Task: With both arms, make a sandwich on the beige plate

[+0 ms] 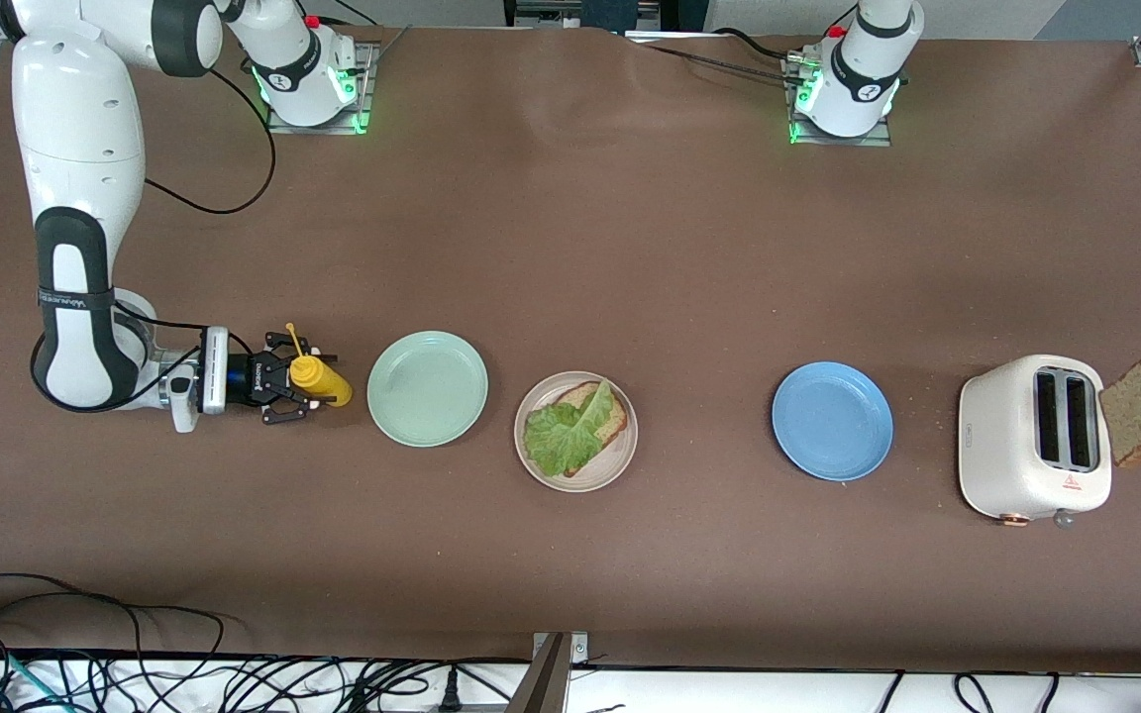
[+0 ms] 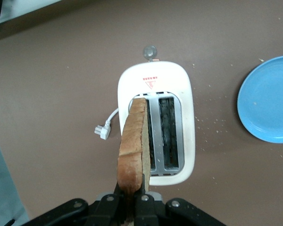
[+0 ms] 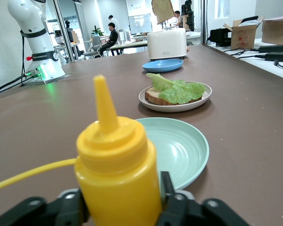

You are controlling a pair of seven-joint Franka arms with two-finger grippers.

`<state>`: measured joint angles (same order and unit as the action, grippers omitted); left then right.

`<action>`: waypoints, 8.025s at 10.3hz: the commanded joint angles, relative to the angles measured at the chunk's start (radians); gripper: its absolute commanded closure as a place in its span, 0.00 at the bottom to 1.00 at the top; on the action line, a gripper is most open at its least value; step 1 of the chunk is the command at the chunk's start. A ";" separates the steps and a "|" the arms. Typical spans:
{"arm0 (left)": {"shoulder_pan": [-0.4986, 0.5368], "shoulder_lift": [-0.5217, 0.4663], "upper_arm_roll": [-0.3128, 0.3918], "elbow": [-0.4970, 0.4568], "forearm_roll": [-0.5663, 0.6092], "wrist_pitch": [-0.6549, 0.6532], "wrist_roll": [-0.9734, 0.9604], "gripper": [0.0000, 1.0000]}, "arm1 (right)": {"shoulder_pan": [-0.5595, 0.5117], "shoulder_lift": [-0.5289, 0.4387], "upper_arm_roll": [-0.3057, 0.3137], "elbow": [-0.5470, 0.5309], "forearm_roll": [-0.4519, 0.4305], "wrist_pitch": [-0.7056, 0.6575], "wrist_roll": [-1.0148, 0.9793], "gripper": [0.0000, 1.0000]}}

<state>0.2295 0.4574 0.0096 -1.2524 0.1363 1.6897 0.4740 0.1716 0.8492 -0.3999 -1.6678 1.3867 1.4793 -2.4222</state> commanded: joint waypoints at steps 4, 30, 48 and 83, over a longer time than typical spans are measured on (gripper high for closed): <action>-0.006 -0.095 -0.087 -0.005 0.019 -0.146 -0.122 0.97 | 0.017 -0.024 0.003 0.074 -0.028 -0.031 0.269 1.00; -0.006 -0.177 -0.184 -0.027 -0.124 -0.255 -0.453 0.96 | 0.859 0.005 -0.005 0.526 -1.905 0.292 1.940 1.00; -0.223 -0.039 -0.188 -0.009 -0.424 -0.196 -0.912 0.96 | 0.461 -0.148 -0.017 0.519 -0.946 0.331 1.520 1.00; -0.641 0.349 -0.186 -0.070 -0.738 0.749 -1.287 0.58 | -0.101 0.200 0.021 0.306 0.040 -0.267 -0.028 0.00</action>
<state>-0.4060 0.8121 -0.1832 -1.3146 -0.5757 2.4382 -0.8367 0.0891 1.0548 -0.3915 -1.3690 1.4118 1.2337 -2.4322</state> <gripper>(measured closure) 0.590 0.335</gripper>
